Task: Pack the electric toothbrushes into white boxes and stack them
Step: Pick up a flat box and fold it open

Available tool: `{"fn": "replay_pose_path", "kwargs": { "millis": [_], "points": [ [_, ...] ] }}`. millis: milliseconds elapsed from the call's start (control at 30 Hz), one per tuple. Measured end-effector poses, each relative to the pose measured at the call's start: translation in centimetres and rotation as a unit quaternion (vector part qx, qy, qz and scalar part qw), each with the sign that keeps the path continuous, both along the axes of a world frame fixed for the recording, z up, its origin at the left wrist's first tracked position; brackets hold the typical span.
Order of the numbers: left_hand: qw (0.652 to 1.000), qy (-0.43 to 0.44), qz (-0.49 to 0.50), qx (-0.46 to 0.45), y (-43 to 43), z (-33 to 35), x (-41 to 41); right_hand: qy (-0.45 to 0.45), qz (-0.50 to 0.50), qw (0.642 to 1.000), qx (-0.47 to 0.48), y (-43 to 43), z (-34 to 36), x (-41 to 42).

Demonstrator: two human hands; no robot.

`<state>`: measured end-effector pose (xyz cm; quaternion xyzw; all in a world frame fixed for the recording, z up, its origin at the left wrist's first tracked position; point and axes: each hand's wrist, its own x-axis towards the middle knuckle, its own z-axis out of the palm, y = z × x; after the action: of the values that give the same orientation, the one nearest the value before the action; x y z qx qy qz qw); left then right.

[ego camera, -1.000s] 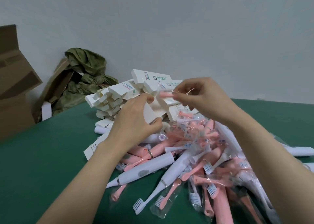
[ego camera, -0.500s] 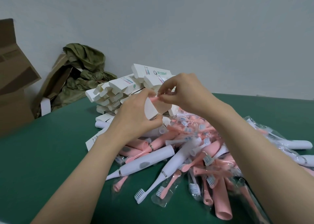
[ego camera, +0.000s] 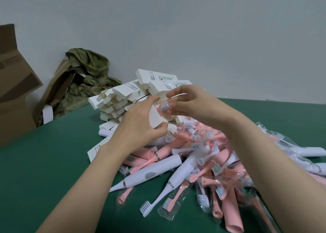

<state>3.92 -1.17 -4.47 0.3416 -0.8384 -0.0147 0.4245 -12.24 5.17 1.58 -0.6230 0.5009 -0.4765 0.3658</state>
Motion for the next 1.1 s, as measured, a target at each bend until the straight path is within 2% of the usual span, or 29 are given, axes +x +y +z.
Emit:
{"fn": "replay_pose_path", "kwargs": {
  "millis": [100, 167, 233, 333, 400, 467, 533, 567, 633, 733, 800, 1033, 1100],
  "points": [
    [1.000, -0.002, 0.004, -0.001, 0.1, 0.1, 0.0, -0.059, -0.099, 0.992, -0.060, -0.4, -0.8, 0.7],
    [1.000, 0.004, 0.003, -0.010, 0.2, 0.2, 0.0, -0.040, -0.146, 0.984, -0.096, -0.6, -1.3, 1.0],
    [1.000, 0.013, 0.001, -0.013, 0.3, 0.2, -0.1, 0.024, -0.164, 0.977, -0.132, -0.6, -1.9, 1.7],
    [1.000, 0.007, -0.006, -0.004, 0.3, 0.3, 0.0, 0.191, -0.149, 0.954, -0.179, -0.6, -2.6, 3.4],
    [1.000, -0.005, -0.011, 0.003, 0.2, 0.2, 0.1, 0.266, -0.113, 0.942, -0.168, -0.6, -2.6, 3.6],
    [1.000, -0.003, -0.009, 0.001, 0.1, 0.2, 0.1, 0.247, -0.111, 0.952, -0.144, -0.8, -1.8, 2.1],
    [1.000, 0.001, -0.003, -0.001, 0.1, 0.2, 0.0, 0.222, -0.174, 0.951, -0.129, -1.4, -0.6, -0.9],
    [1.000, 0.001, -0.002, 0.001, 0.0, 0.1, 0.0, 0.237, -0.209, 0.942, -0.116, -1.8, -0.2, -2.5],
    [1.000, 0.000, -0.003, 0.008, -0.1, 0.0, 0.1, 0.321, -0.245, 0.912, -0.075, -2.7, -0.1, -5.1],
    [1.000, -0.006, -0.004, 0.009, -0.3, -0.2, 0.2, 0.451, -0.185, 0.873, -0.038, -4.0, -1.1, -6.7],
    [1.000, -0.008, -0.006, 0.009, -0.4, -0.3, 0.1, 0.497, -0.155, 0.854, -0.023, -4.7, -1.9, -6.6],
    [1.000, -0.015, -0.005, 0.018, -0.6, -0.4, 0.3, 0.524, -0.148, 0.838, -0.021, -5.4, -3.1, -5.9],
    [1.000, -0.020, -0.004, 0.017, -0.6, -0.4, 0.2, 0.502, -0.130, 0.854, -0.042, -5.3, -3.1, -5.9]
  ]
}}
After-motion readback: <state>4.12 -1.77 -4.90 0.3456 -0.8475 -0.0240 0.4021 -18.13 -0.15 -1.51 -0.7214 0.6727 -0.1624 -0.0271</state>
